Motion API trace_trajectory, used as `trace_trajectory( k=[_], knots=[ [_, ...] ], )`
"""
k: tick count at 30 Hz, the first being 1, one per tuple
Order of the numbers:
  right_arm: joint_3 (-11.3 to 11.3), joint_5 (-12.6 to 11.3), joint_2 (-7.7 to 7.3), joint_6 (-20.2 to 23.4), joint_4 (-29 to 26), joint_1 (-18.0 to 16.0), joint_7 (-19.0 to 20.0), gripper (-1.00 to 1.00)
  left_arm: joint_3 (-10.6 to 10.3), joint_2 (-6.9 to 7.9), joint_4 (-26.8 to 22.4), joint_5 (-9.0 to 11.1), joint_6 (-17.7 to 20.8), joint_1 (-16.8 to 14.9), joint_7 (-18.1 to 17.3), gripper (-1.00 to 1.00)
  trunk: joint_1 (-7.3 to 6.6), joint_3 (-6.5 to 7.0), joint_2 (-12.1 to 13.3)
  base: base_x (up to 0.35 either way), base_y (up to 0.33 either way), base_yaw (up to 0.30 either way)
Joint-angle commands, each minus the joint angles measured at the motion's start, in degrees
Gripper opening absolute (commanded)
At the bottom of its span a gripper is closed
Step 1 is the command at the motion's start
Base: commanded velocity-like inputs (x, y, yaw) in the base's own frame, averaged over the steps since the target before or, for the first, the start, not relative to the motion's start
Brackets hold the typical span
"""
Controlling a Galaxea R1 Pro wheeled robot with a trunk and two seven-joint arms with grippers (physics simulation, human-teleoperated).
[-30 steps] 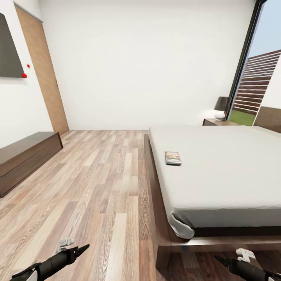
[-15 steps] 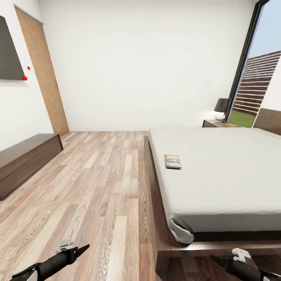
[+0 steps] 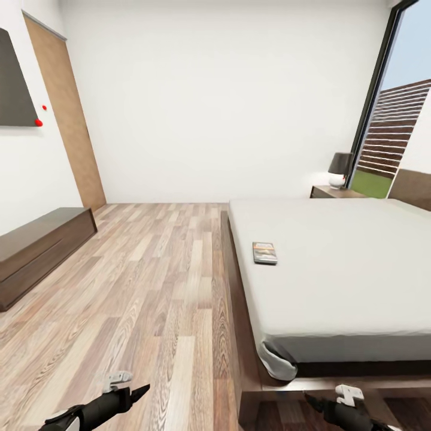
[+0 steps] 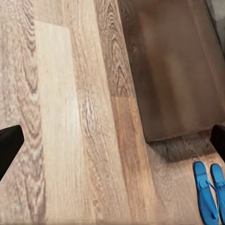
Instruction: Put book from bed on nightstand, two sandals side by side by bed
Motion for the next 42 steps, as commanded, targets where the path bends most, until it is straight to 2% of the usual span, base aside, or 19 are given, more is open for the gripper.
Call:
trace_trajectory(
  k=[1,4,9,11,14,16,17,19,22,26,33,36,42],
  knots=[
    [0.46,-0.37,0.12,-1.52,0.24,0.7,0.0,1.0,-0.09,-0.15,0.02,0.12,0.24,0.0,0.16,1.0,-0.24,0.13,0.39,0.0,0.0,0.0],
    [0.46,-0.36,0.22,-3.4,0.25,3.49,-0.34,1.0,-0.1,-0.63,0.0,-0.16,0.24,-0.02,1.75,1.0,-0.9,0.67,1.59,0.0,0.0,0.0],
    [0.46,-0.36,0.39,-4.61,0.25,5.44,-0.47,1.0,-0.38,-3.0,0.06,-1.18,0.24,-0.03,6.73,1.0,-1.99,1.57,3.6,0.0,0.0,0.0],
    [0.46,-0.36,0.54,-4.73,0.25,5.63,-0.48,1.0,-0.79,-4.21,0.08,-2.62,0.17,-0.02,8.85,1.0,-2.43,1.92,4.4,0.0,0.0,0.0],
    [0.46,-0.36,0.63,-4.82,0.22,5.78,-0.5,1.0,-1.25,-5.82,2.08,-6.56,-0.99,0.11,12.54,1.0,-3.09,2.46,5.6,0.0,0.0,0.0],
    [0.46,-0.36,0.62,-4.8,0.18,5.82,-0.48,1.0,-1.32,-6.23,6.62,-9.19,-3.77,0.33,14.34,1.0,-3.53,2.82,6.4,0.0,0.0,0.0],
    [0.46,-0.36,0.62,-4.79,0.18,5.82,-0.48,1.0,-1.32,-6.27,8.26,-9.87,-5.21,0.38,14.71,1.0,-3.75,3.0,6.81,0.0,0.0,0.0],
    [0.46,-0.36,0.62,-4.78,0.17,5.83,-0.47,1.0,-1.32,-6.33,12.95,-11.79,-10.44,0.65,15.98,1.0,-4.19,3.36,7.61,0.0,0.0,0.0],
    [0.46,-0.36,0.64,-4.77,0.16,5.84,-0.43,1.0,-1.36,-6.29,15.19,-13.12,-14.69,3.33,18.46,1.0,-4.85,3.9,8.81,0.0,0.0,0.0],
    [0.46,-0.36,0.65,-4.77,0.16,5.84,-0.42,1.0,-1.36,-6.32,15.74,-13.61,-15.88,5.28,20.71,1.0,-4.85,3.9,8.81,0.0,0.0,0.0],
    [0.46,-0.32,0.69,-4.77,0.16,5.84,-0.37,1.0,-1.41,-6.65,15.88,-13.73,-16.32,5.8,21.39,1.0,-4.85,3.9,8.81,0.0,0.0,0.0],
    [0.46,-0.31,0.7,-4.77,0.16,5.84,-0.4,1.0,-1.41,-6.72,15.89,-13.74,-16.36,5.83,21.41,1.0,-5.51,4.44,10.01,0.0,0.0,0.0],
    [0.47,-0.36,0.7,-4.77,0.16,5.84,-0.4,1.0,-1.37,-7.94,15.89,-13.74,-16.37,5.84,21.43,1.0,-6.83,5.51,12.42,0.0,0.0,0.0]
  ],
)
